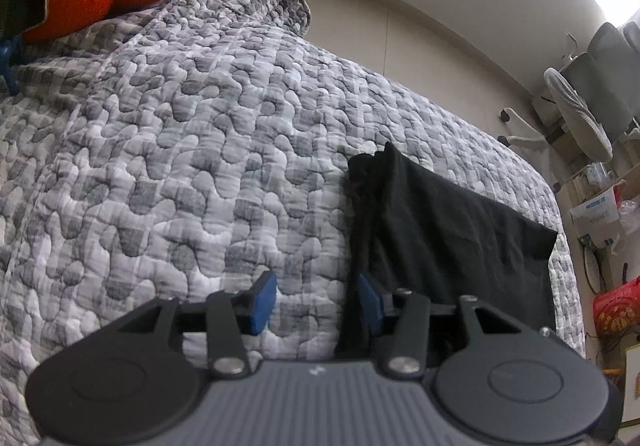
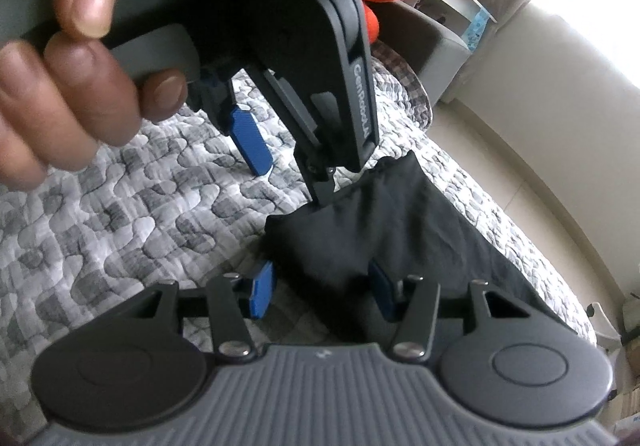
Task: Fold clothes
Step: 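Grasp the shirt edge with the left gripper while the right gripper closes beside it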
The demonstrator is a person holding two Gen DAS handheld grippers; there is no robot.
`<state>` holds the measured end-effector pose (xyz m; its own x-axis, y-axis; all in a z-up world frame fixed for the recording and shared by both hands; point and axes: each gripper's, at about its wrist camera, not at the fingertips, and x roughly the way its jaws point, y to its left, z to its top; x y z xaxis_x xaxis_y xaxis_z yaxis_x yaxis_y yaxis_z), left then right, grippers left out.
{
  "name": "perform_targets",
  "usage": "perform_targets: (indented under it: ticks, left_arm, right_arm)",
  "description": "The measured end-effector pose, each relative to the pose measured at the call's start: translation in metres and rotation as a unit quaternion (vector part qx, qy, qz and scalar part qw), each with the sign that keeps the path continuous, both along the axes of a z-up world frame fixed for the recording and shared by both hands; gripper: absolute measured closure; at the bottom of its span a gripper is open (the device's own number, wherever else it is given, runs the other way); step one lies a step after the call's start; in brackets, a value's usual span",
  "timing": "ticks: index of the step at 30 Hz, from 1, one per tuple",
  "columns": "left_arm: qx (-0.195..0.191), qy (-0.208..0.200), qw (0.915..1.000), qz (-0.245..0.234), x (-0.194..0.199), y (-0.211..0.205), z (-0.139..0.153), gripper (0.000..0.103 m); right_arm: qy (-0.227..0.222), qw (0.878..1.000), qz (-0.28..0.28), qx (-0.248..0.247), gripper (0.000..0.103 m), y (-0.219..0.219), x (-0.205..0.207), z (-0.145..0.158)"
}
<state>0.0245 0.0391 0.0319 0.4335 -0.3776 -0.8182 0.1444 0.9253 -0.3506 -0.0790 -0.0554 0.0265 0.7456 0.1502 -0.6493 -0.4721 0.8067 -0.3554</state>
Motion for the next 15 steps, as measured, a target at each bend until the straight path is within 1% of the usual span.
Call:
perform_targets:
  ticks: [3, 4, 5, 7, 9, 11, 13, 15]
  left_arm:
    - [-0.007, 0.005, 1.0, 0.002, 0.0, 0.002, 0.0, 0.056]
    - [-0.01, 0.006, 0.9999, 0.003, 0.0, 0.002, 0.0, 0.055]
    - [-0.012, 0.008, 0.9999, 0.005, 0.001, 0.003, 0.0, 0.055]
    - [-0.019, 0.013, 0.9997, 0.007, 0.001, 0.005, -0.001, 0.053]
    - [-0.03, 0.019, 0.9993, 0.01, 0.001, 0.007, -0.001, 0.05]
    - [-0.062, 0.034, 0.9974, 0.017, 0.002, 0.013, -0.002, 0.046]
    - [-0.098, 0.053, 0.9934, 0.024, 0.004, 0.018, -0.004, 0.046]
    - [-0.124, 0.065, 0.9895, 0.034, 0.004, 0.023, -0.006, 0.045]
  right_arm:
    - [0.003, 1.0, -0.009, 0.01, 0.056, 0.0, 0.005, 0.001]
    - [0.005, 1.0, -0.01, 0.015, 0.065, 0.0, 0.006, 0.002]
    - [0.007, 1.0, -0.013, 0.021, 0.069, -0.001, 0.008, 0.003]
    - [0.011, 0.999, -0.018, 0.033, 0.082, -0.001, 0.009, 0.005]
    - [0.014, 0.998, -0.026, 0.047, 0.088, -0.003, 0.011, 0.009]
    - [0.016, 0.997, -0.034, 0.061, 0.092, -0.004, 0.013, 0.012]
    - [0.017, 0.996, -0.043, 0.078, 0.094, -0.008, 0.013, 0.015]
    - [0.017, 0.994, -0.051, 0.096, 0.095, -0.012, 0.014, 0.019]
